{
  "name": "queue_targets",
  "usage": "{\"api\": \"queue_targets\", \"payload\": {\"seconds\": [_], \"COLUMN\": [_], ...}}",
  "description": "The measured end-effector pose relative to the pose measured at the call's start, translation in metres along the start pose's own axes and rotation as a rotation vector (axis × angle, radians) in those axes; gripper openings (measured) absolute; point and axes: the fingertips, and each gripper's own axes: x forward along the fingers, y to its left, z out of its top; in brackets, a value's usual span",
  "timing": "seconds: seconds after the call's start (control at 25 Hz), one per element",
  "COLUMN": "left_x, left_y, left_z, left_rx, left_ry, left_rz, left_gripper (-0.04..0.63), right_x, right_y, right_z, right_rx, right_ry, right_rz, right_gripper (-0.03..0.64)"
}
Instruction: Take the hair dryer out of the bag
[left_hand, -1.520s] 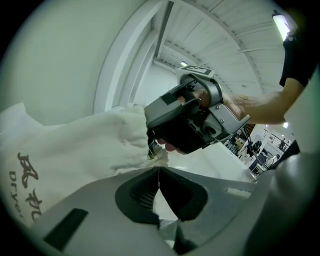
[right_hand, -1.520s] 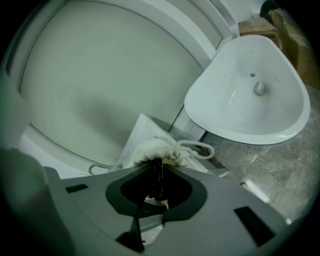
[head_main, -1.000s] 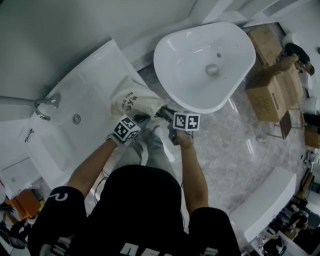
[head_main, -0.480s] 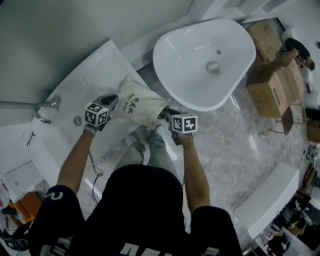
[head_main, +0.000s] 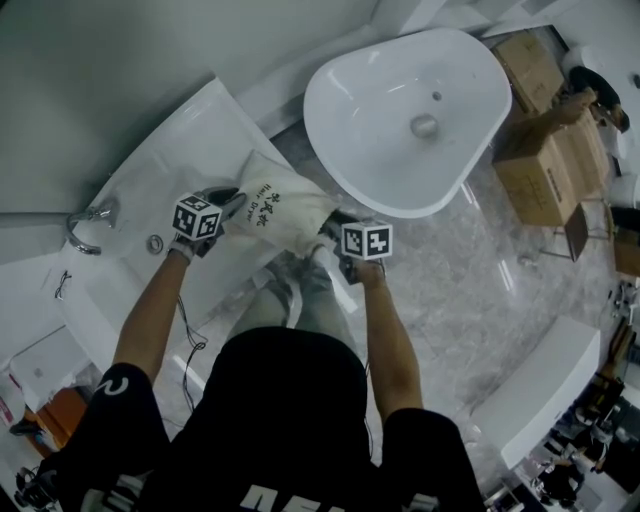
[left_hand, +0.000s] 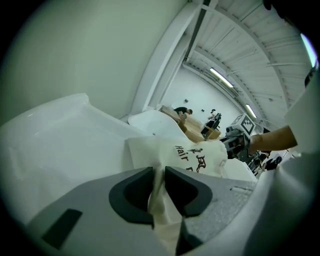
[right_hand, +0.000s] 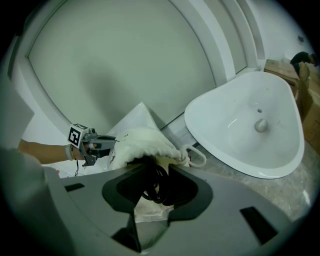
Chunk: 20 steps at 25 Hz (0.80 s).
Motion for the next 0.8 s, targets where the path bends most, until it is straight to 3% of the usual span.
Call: {"api": "queue_targets", "payload": {"seconds": [0.12, 0.24, 0.44, 0.68, 0.8], "left_x": [0.003, 0.002, -0.018, -0.036, -0.049], "left_y": [-0.003, 0.002, 0.033, 0.050, 0.060], "left_z": [0.006, 0.014, 0.028, 0.028, 0.032], "left_rx": [0.004, 0.039, 0.038, 0.109, 0.104], "left_ry": [0.000, 0.001, -0.053, -0.075, -0.117], "left_rz": [-0.007, 0.034, 0.187, 0.339, 0.412], "left_gripper": [0.018, 0.003, 0.002, 0.000, 0.000], "right_x": [0.003, 0.003, -0.006, -0.031, -0.046], "right_y": [0.004, 0.009, 0.017, 0.026, 0.018], "right_z": [-0.003, -0.005, 0.001, 0.025, 0.028], "right_rx": [-0.023, -0.056, -0.010, 0.100, 0.100], "right_ry": [0.011, 0.016, -0.024, -0.087, -0.115], "right_rz": [0.003, 0.006, 0.041, 0.094, 0.074], "right_gripper": [0.103, 0.063, 0.046, 0.044, 0.044]}}
